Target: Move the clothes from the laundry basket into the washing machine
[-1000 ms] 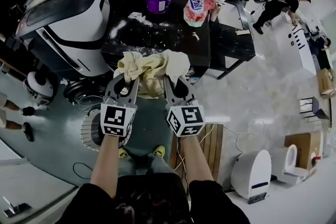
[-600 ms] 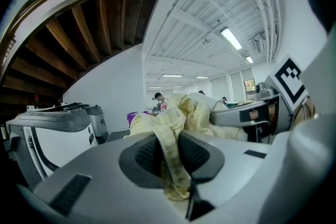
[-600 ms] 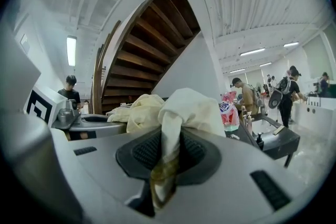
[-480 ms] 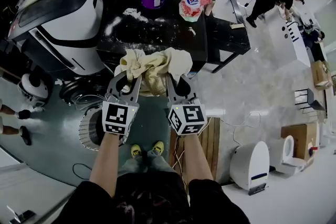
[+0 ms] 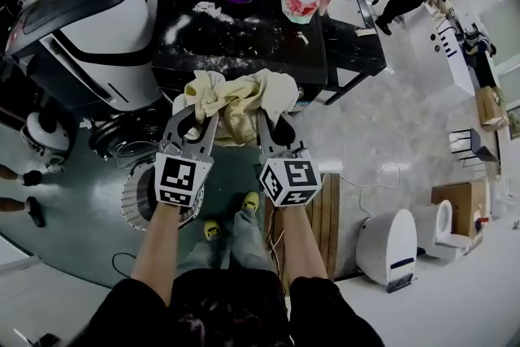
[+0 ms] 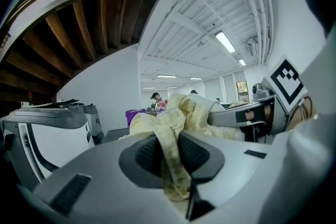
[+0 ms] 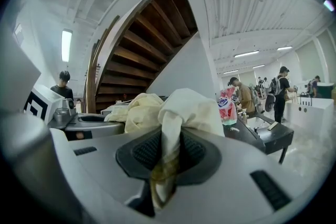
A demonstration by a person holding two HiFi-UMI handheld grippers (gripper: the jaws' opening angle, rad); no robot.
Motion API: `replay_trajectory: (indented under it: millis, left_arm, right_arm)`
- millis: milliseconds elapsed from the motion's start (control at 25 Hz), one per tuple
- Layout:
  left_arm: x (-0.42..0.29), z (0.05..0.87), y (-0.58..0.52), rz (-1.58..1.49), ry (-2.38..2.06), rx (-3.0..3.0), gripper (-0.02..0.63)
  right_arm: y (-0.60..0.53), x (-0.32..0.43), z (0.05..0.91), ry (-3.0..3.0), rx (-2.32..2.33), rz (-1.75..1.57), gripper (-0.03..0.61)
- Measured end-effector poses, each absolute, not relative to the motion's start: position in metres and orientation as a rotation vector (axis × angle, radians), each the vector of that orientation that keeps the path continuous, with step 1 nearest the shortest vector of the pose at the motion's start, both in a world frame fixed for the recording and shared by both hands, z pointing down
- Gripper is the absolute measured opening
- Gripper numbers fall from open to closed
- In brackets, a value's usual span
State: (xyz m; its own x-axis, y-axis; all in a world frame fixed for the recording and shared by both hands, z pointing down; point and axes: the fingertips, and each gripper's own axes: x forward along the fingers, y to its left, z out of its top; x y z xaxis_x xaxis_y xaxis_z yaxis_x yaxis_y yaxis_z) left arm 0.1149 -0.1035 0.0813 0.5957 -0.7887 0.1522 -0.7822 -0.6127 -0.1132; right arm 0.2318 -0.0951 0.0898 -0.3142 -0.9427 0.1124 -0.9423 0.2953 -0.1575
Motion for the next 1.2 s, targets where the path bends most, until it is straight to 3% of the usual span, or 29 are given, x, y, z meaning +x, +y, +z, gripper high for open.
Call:
replay_trajectory:
  millis: [480,1200]
  left_arm:
    - [0.138,0.163,-0.114,-0.392,1.372,-2.782,0.075]
    - [0.143,0.401,-0.156,-0.445,1.445,-2.837,0.075]
  right_arm:
    - [-0.106,0.254,0.176,2.544,-1.816,-0.437,0.064]
    - [-0.146,0.260,0.410,2.583,-1.831,-0.580,0.064]
